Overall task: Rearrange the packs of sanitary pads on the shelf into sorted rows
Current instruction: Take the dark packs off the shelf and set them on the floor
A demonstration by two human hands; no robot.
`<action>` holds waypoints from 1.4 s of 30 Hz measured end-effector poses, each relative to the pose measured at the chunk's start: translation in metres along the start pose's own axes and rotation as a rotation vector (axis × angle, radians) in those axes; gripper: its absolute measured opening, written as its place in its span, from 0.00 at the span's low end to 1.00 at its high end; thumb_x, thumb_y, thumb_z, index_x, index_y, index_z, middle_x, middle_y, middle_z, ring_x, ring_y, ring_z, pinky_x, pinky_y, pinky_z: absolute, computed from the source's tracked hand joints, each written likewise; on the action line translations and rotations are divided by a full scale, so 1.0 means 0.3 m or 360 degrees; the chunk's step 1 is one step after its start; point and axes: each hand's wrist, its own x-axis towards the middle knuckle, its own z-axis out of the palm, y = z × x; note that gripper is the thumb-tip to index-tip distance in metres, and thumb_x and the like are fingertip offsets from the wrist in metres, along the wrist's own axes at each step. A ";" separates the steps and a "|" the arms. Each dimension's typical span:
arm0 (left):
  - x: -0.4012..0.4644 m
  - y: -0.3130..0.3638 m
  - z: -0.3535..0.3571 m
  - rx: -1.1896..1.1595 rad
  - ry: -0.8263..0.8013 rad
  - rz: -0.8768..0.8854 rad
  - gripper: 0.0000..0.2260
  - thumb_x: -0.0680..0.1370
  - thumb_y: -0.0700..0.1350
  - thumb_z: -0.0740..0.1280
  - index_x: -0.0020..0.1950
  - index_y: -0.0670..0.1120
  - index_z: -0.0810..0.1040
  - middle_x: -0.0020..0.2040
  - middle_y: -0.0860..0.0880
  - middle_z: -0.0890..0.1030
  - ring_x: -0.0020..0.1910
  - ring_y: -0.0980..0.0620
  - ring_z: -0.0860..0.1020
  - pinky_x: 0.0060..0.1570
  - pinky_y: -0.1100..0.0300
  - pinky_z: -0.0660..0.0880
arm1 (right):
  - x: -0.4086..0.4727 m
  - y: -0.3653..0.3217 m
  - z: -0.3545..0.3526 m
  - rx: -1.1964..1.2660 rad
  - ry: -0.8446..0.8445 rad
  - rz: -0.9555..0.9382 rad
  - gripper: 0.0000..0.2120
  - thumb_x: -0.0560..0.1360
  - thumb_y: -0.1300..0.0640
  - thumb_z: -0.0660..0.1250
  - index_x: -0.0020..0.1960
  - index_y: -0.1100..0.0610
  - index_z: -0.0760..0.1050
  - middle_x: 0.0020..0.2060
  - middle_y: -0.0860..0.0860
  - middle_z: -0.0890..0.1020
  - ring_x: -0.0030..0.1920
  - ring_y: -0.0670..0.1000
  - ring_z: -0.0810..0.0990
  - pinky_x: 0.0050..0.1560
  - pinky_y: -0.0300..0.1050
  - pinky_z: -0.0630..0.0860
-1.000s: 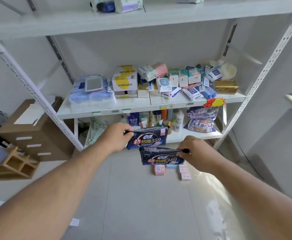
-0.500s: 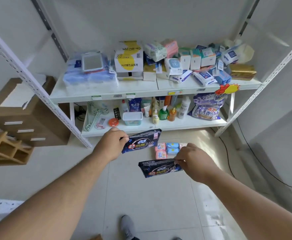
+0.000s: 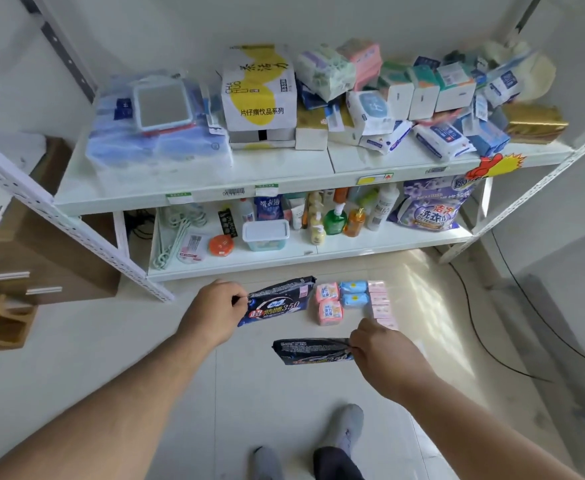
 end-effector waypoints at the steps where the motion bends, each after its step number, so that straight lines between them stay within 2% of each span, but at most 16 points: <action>1: 0.033 0.002 0.016 0.0008 -0.0009 0.0003 0.09 0.76 0.40 0.65 0.40 0.50 0.82 0.42 0.54 0.78 0.41 0.54 0.76 0.41 0.59 0.73 | 0.038 0.021 0.018 -0.0024 -0.0013 -0.0021 0.06 0.78 0.59 0.60 0.47 0.54 0.76 0.47 0.50 0.75 0.40 0.58 0.80 0.37 0.53 0.77; 4: 0.135 0.011 0.073 0.0052 -0.0015 0.0008 0.08 0.77 0.40 0.66 0.42 0.48 0.83 0.41 0.55 0.78 0.42 0.54 0.75 0.42 0.60 0.70 | 0.166 0.093 0.081 -0.0068 -0.0046 -0.0102 0.05 0.76 0.61 0.63 0.47 0.54 0.77 0.46 0.51 0.75 0.37 0.58 0.80 0.35 0.54 0.77; 7: 0.246 -0.004 0.153 0.0107 -0.0037 -0.0022 0.08 0.77 0.41 0.66 0.42 0.49 0.82 0.41 0.55 0.78 0.41 0.54 0.76 0.43 0.58 0.72 | 0.303 0.169 0.164 -0.0094 -0.0069 -0.0174 0.04 0.73 0.62 0.67 0.45 0.54 0.77 0.43 0.52 0.75 0.32 0.58 0.79 0.27 0.51 0.75; 9: 0.333 -0.035 0.228 0.0141 -0.0069 -0.0018 0.07 0.77 0.41 0.66 0.42 0.49 0.82 0.42 0.55 0.79 0.41 0.54 0.76 0.44 0.58 0.73 | 0.393 0.220 0.232 -0.0123 -0.0111 -0.0219 0.08 0.66 0.63 0.73 0.39 0.53 0.76 0.37 0.51 0.74 0.25 0.56 0.75 0.20 0.47 0.68; 11: 0.425 -0.083 0.320 0.0170 -0.0105 -0.0013 0.07 0.78 0.41 0.66 0.42 0.49 0.82 0.42 0.55 0.78 0.41 0.54 0.76 0.43 0.59 0.72 | 0.488 0.283 0.324 -0.0130 -0.0075 -0.0281 0.14 0.57 0.62 0.78 0.33 0.52 0.73 0.32 0.50 0.72 0.18 0.53 0.65 0.16 0.44 0.58; 15: 0.608 -0.221 0.542 0.0190 -0.0166 0.0026 0.08 0.77 0.40 0.67 0.40 0.50 0.81 0.38 0.56 0.77 0.40 0.57 0.74 0.41 0.61 0.68 | 0.678 0.384 0.542 -0.0118 0.0021 -0.0315 0.18 0.48 0.63 0.79 0.29 0.53 0.72 0.27 0.50 0.70 0.18 0.54 0.55 0.17 0.41 0.46; 18: 0.749 -0.359 0.742 0.0208 -0.0234 0.0025 0.09 0.76 0.40 0.67 0.38 0.51 0.80 0.38 0.55 0.77 0.40 0.57 0.75 0.41 0.60 0.70 | 0.823 0.441 0.739 -0.0116 0.0054 -0.0280 0.19 0.45 0.66 0.77 0.29 0.53 0.72 0.27 0.51 0.71 0.21 0.55 0.52 0.25 0.39 0.36; 22: 0.926 -0.551 1.044 0.0235 -0.0294 0.0061 0.08 0.77 0.41 0.66 0.41 0.52 0.82 0.42 0.55 0.78 0.42 0.53 0.76 0.44 0.59 0.72 | 1.018 0.514 1.062 -0.0106 0.0110 -0.0221 0.18 0.49 0.66 0.78 0.31 0.54 0.74 0.28 0.51 0.72 0.15 0.56 0.64 0.24 0.37 0.42; 25: 1.024 -0.688 1.262 0.0249 -0.0311 0.0081 0.08 0.77 0.41 0.66 0.43 0.49 0.83 0.43 0.53 0.78 0.43 0.51 0.76 0.46 0.57 0.73 | 1.159 0.568 1.308 -0.0092 0.0166 -0.0175 0.16 0.53 0.67 0.78 0.32 0.56 0.74 0.29 0.52 0.73 0.16 0.56 0.68 0.24 0.36 0.42; 27: 1.079 -0.769 1.393 0.0242 -0.0319 0.0091 0.07 0.77 0.41 0.66 0.44 0.49 0.83 0.42 0.53 0.77 0.43 0.50 0.75 0.45 0.57 0.73 | 1.237 0.604 1.449 -0.0105 0.0193 -0.0135 0.12 0.57 0.67 0.77 0.34 0.57 0.75 0.32 0.53 0.75 0.18 0.57 0.70 0.21 0.37 0.50; 30: 1.149 -0.879 1.557 0.0200 -0.0301 0.0095 0.06 0.77 0.40 0.67 0.44 0.47 0.83 0.41 0.53 0.75 0.43 0.49 0.75 0.42 0.60 0.68 | 1.332 0.650 1.623 -0.0054 0.0175 -0.0050 0.04 0.69 0.65 0.70 0.40 0.59 0.77 0.41 0.57 0.77 0.26 0.61 0.76 0.22 0.45 0.66; 32: 1.191 -0.937 1.643 0.0181 -0.0296 0.0091 0.06 0.76 0.40 0.68 0.44 0.47 0.84 0.40 0.53 0.75 0.42 0.49 0.75 0.41 0.61 0.65 | 1.382 0.670 1.701 -0.0025 0.0166 -0.0054 0.02 0.71 0.65 0.69 0.41 0.59 0.77 0.47 0.60 0.79 0.27 0.62 0.77 0.23 0.49 0.72; 35: 1.246 -0.997 1.742 0.0152 -0.0306 0.0108 0.06 0.76 0.40 0.67 0.44 0.47 0.84 0.42 0.51 0.78 0.43 0.49 0.76 0.42 0.60 0.67 | 1.444 0.695 1.780 -0.0037 0.0166 -0.0087 0.06 0.67 0.66 0.73 0.40 0.59 0.78 0.46 0.62 0.80 0.22 0.61 0.75 0.20 0.45 0.67; 38: 1.290 -1.030 1.813 0.0137 -0.0330 0.0153 0.06 0.77 0.40 0.67 0.46 0.46 0.84 0.45 0.49 0.80 0.44 0.48 0.77 0.45 0.60 0.70 | 1.494 0.719 1.838 -0.0119 0.0221 -0.0078 0.08 0.66 0.65 0.75 0.45 0.61 0.80 0.44 0.59 0.80 0.21 0.60 0.74 0.21 0.41 0.63; 40: 1.315 -1.043 1.846 0.0125 -0.0329 0.0156 0.06 0.77 0.40 0.67 0.46 0.45 0.84 0.45 0.48 0.80 0.45 0.48 0.77 0.46 0.60 0.71 | 1.521 0.734 1.862 -0.0156 0.0293 -0.0070 0.09 0.66 0.65 0.75 0.46 0.60 0.81 0.39 0.56 0.78 0.23 0.60 0.74 0.22 0.39 0.61; 42: 1.336 -1.054 1.873 0.0107 -0.0324 0.0151 0.06 0.77 0.40 0.67 0.47 0.45 0.84 0.46 0.49 0.80 0.45 0.48 0.77 0.46 0.61 0.70 | 1.544 0.746 1.879 -0.0186 0.0359 -0.0086 0.07 0.66 0.64 0.75 0.43 0.58 0.81 0.36 0.54 0.78 0.28 0.59 0.76 0.23 0.41 0.64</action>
